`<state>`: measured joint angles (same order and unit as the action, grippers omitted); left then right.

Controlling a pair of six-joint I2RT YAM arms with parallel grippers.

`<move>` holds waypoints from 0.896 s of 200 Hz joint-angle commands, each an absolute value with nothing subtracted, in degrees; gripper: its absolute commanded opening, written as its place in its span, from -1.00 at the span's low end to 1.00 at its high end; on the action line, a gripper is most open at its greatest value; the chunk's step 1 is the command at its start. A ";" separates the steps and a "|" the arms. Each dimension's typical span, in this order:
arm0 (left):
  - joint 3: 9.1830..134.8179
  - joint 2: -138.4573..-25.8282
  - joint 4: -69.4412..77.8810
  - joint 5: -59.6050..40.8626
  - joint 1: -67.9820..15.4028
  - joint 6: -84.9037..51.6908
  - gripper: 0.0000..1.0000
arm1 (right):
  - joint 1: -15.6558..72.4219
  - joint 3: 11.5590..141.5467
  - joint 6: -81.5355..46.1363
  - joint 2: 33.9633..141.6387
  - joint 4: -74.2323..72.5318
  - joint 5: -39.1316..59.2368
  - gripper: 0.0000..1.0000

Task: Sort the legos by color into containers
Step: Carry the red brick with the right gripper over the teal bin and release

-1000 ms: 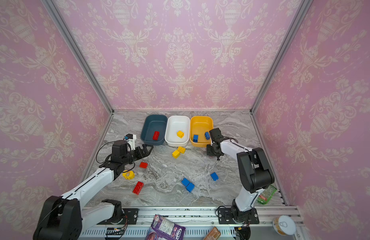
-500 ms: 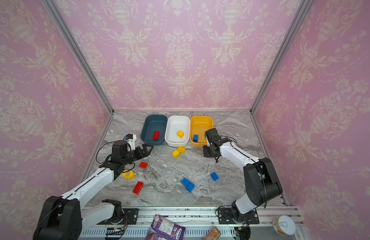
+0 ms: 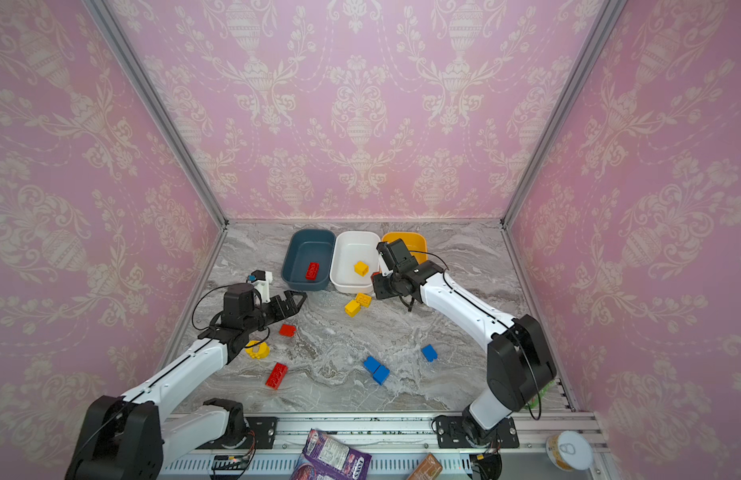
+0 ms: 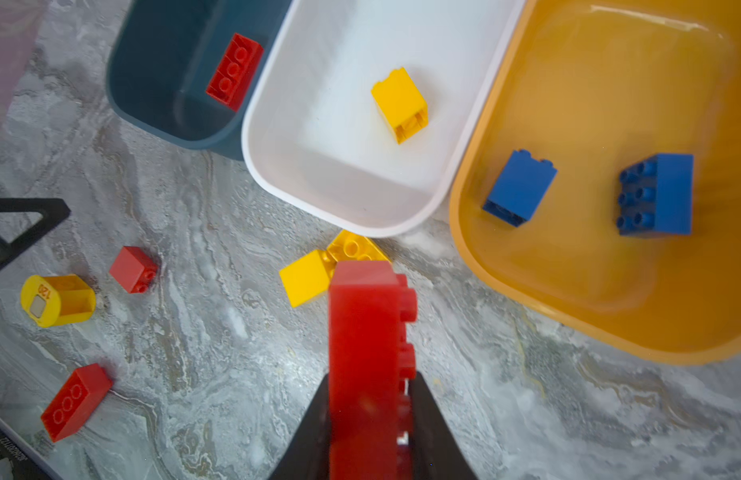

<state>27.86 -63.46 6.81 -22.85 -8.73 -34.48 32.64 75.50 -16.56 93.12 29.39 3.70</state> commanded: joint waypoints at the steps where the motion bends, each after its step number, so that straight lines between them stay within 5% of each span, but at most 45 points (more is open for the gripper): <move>1: 26.93 -61.73 7.39 -23.48 -8.44 -35.63 0.98 | 34.81 81.24 -16.27 98.44 26.62 6.57 -0.57; 179: 27.12 -59.33 4.79 -22.50 -8.45 -35.40 0.99 | 38.54 123.94 -16.09 136.48 25.66 11.61 -0.57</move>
